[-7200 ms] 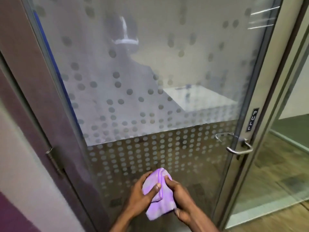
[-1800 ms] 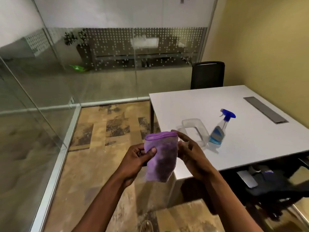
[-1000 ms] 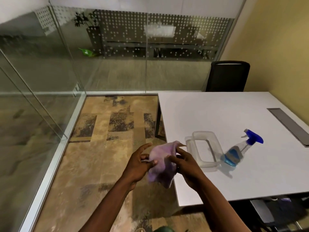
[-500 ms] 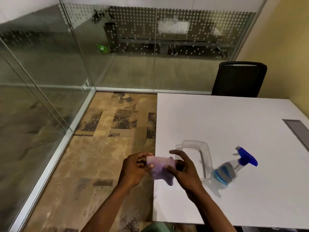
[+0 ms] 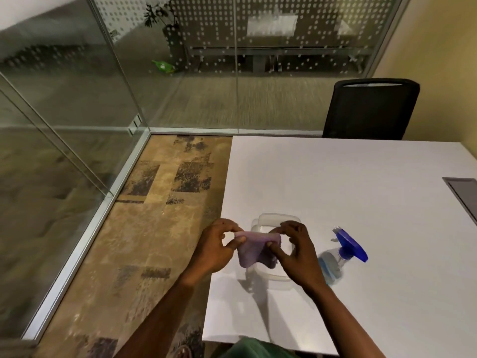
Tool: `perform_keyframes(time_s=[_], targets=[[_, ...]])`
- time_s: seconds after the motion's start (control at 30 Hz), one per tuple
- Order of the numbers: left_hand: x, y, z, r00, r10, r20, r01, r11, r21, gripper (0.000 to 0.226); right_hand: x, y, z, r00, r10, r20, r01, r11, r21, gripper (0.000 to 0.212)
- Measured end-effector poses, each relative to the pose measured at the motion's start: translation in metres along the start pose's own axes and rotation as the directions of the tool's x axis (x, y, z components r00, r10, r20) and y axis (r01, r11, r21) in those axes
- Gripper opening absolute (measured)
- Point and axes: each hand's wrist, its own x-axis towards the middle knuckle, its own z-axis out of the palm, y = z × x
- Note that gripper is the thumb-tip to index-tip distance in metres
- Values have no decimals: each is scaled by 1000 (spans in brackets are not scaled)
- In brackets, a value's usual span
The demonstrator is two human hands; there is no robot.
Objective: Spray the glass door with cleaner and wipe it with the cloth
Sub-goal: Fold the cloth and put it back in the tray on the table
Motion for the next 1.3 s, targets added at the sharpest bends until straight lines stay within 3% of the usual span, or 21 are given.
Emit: perform_keyframes(time_s=[0.1,0.2,0.37,0.47,0.57,0.63,0.73,0.83,0.9,1.0,1.07,1.2,1.3], targets=[[8,5,12,980,-74,183,126,948,-292,16,10,5,-11,985,78,153,-115,961,253,7],[15,4,27,934,-196,299,331,793,-512,18,19,14,-11,973,128,192,-186,929,321,21],[22,-13,46,822,-413,393,565,503,-654,21,18,43,-10,842,302,447,-488,779,393,44],[23,-30,57,768,-467,437,631,440,-639,20,11,61,-10,848,316,426,-473,813,339,42],[28,-45,61,758,-473,449,651,506,-565,15,9,66,-12,885,293,363,-415,850,324,51],[37,-50,60,777,-432,457,623,627,-467,17,12,65,-14,893,259,369,-379,874,304,58],[54,-49,55,811,-296,504,491,814,-312,22,22,62,-20,881,187,434,-308,924,227,60],[79,-45,55,829,-185,527,338,917,-211,44,35,56,-28,876,129,464,-166,985,40,68],[94,-42,58,849,-148,507,241,963,-122,49,43,51,-29,908,131,399,-100,990,-98,70],[110,-43,70,928,-83,364,75,997,37,30,51,53,-22,984,126,125,-86,954,-288,63],[114,-43,83,965,-41,258,10,993,121,27,53,59,-14,988,151,-13,-147,935,-321,55],[116,-48,111,990,18,140,-59,954,295,24,61,77,3,978,179,-110,-210,859,-466,34],[119,-53,123,988,-70,140,11,923,385,31,72,89,7,958,276,-78,-276,807,-522,27]])
